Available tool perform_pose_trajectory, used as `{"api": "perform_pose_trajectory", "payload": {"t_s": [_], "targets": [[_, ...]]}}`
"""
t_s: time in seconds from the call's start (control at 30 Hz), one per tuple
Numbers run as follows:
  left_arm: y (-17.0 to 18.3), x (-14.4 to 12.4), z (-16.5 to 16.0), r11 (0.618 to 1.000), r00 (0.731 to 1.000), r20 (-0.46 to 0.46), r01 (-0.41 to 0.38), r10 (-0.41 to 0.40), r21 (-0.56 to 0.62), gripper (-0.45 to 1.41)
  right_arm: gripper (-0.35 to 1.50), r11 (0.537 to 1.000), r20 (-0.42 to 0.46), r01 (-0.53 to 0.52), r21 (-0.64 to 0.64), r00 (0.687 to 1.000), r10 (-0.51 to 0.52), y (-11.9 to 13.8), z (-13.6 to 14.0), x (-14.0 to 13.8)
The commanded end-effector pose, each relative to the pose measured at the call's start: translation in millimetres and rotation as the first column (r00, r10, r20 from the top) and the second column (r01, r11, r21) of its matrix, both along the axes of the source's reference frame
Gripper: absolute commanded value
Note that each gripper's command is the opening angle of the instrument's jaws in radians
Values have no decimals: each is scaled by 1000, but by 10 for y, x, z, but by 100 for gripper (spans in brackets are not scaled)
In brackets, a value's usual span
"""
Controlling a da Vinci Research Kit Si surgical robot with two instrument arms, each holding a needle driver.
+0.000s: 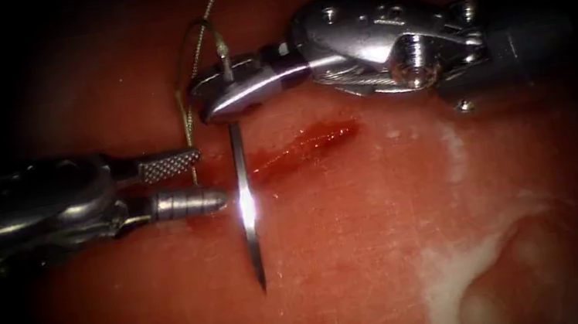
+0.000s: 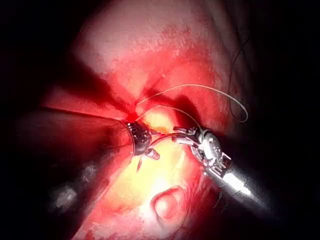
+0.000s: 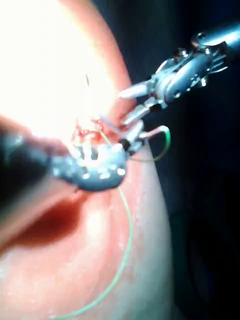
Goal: Wound Closure
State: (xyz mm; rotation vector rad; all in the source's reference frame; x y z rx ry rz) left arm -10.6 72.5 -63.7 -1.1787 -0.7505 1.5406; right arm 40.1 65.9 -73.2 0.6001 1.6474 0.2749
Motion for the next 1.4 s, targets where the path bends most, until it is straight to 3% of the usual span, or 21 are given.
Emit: {"api": "perform_pose_trajectory", "payload": {"t_s": [0.03,0.57,0.63,0.67,0.73,0.77,0.8,0.83,1.07,1.1,1.13,1.2,1.23,1.37,1.4], "targets": [[-4,-6,5,1000,1000,0,3,-3,8,71,-35,1000,-8,-9,-12,1000,9,1,1,9],[-6,-9,23,999,1000,1,20,-20,32,73,-35,998,-71,-15,-64,997,10,-3,-20,25],[-12,-10,24,996,1000,16,20,-21,83,71,-35,997,-74,-18,-81,997,12,-3,-21,26],[-16,-10,23,982,998,48,17,-27,189,65,-35,997,-74,-18,-81,997,12,-3,-21,26],[-19,-10,20,966,996,84,3,-26,257,55,-35,996,-75,-19,-87,997,13,-3,-21,26],[-21,-9,17,961,994,107,-12,-19,277,4,-35,996,-75,-19,-87,997,12,-4,-21,26],[-20,-8,16,955,994,110,-6,-28,298,-24,-35,996,-75,-19,-87,997,12,-4,-21,27],[-19,-6,14,952,993,109,3,-38,307,-35,-35,996,-75,-18,-87,997,12,-4,-21,27],[-1,6,0,904,984,106,83,-140,420,-35,-35,997,-71,-19,-70,997,14,-4,-20,30],[-1,6,0,904,984,105,90,-147,419,-35,-8,997,-63,-29,-69,998,24,-4,-20,31],[-1,5,0,904,982,108,95,-153,417,-35,56,997,-46,-56,-60,998,53,-3,-20,34],[-1,5,0,904,980,108,109,-168,414,-35,101,995,-24,-86,-58,996,84,-2,-19,37],[-1,5,0,903,979,104,116,-173,413,-35,114,995,-5,-101,-22,995,101,-1,-19,39],[-1,6,0,902,976,97,139,-194,409,-35,136,981,68,-196,-17,978,196,-1,-21,40],[-1,7,0,902,975,98,141,-197,409,-35,135,979,78,-201,-19,976,202,-1,-21,40]]}}
